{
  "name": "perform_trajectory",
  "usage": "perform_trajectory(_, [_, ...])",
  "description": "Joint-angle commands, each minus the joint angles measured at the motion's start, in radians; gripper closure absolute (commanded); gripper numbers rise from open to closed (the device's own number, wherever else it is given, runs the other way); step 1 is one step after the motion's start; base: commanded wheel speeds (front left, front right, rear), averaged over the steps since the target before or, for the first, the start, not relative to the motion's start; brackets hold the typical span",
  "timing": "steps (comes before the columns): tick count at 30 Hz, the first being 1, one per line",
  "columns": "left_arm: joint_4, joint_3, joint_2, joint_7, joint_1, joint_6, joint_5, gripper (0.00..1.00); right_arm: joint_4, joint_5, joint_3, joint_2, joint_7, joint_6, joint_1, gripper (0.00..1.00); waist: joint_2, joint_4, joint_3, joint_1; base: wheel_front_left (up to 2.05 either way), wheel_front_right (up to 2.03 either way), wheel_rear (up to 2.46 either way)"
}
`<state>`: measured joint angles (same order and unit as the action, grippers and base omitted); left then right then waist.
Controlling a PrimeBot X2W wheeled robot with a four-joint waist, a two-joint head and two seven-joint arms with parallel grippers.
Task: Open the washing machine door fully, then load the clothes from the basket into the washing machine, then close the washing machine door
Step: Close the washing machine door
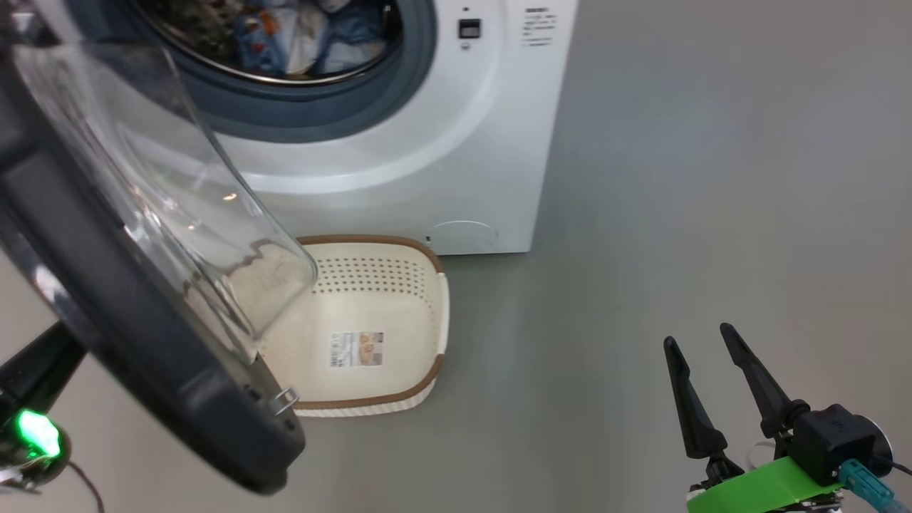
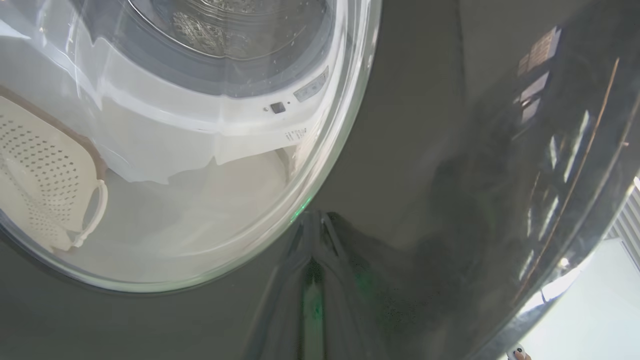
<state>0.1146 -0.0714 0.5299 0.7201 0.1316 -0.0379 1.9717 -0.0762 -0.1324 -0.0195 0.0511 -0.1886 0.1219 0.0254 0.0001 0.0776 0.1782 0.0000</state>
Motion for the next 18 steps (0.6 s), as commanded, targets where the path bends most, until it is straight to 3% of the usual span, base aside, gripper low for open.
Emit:
perform_trajectory(1, [0.032,-0.029,0.026,0.004,0.071,0.003,-0.001,1.00,-0.019,-0.011,-0.026,-0.001,-0.012,0.009,-0.019,0.00,-0.0001,-0.058,0.013,0.0000,0.00,0.00,0.00])
perform_trajectory(18, [-0.159,0.080,-0.084,-0.054,0.318,-0.002,-0.074,1.00,0.037,-0.041,-0.069,-0.001,-0.045,0.009,-0.084,0.00,-0.0001,-0.202,0.049,0.0000,0.00,0.00,0.00])
